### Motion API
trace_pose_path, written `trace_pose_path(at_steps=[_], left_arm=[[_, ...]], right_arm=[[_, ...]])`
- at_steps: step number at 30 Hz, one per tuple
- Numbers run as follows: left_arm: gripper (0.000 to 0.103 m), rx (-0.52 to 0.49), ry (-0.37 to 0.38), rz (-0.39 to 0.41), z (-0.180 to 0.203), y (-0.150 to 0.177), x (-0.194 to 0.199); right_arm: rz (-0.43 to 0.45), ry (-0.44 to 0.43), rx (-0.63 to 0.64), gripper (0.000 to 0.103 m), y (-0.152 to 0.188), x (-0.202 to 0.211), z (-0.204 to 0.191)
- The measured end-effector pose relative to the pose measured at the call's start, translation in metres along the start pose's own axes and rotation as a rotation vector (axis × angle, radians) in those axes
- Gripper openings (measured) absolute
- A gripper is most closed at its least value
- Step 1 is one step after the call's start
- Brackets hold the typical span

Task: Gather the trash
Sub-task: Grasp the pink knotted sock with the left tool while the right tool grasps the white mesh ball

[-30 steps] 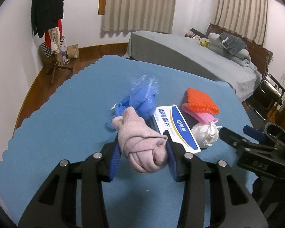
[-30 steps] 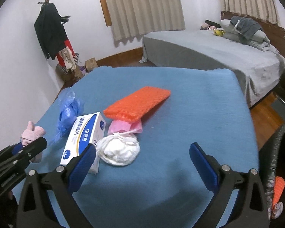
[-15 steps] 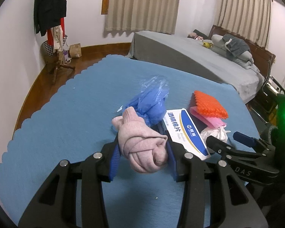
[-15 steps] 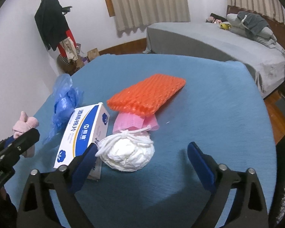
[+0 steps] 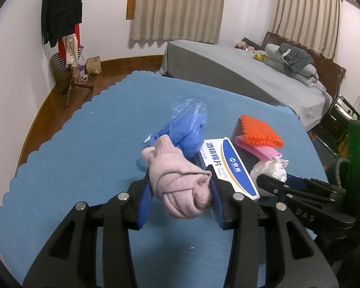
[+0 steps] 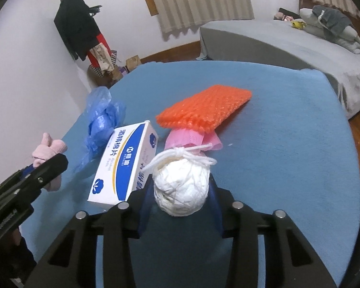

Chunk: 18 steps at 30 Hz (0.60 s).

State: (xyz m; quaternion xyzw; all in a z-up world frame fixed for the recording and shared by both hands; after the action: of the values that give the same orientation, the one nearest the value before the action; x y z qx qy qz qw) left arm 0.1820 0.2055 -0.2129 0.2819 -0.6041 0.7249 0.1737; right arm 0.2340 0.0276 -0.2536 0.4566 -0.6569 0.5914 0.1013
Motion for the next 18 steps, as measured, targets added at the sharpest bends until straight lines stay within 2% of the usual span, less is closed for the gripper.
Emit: trace_pose_path(at_steps=[18], left_arm=[[0.041, -0.063, 0.095, -0.002, 0.062, 0.012, 0.019]], right_arm=[[0.035, 0.038, -0.055, 0.042, 0.017, 0.067, 0.034]])
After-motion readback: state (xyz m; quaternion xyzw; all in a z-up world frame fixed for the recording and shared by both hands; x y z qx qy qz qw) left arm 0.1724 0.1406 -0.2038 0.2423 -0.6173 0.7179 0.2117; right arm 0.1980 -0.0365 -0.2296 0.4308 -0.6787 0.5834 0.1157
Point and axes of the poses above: each gripper's, at about its wrist camera, not at the fingertips, and x roughly against the way its jaws point, z to its right, y to its underside, the point moved 8 cm from there along -x, roughly the way its jaws point, and after that the axes turned 3 degrees about z, right-handed, at the moved point
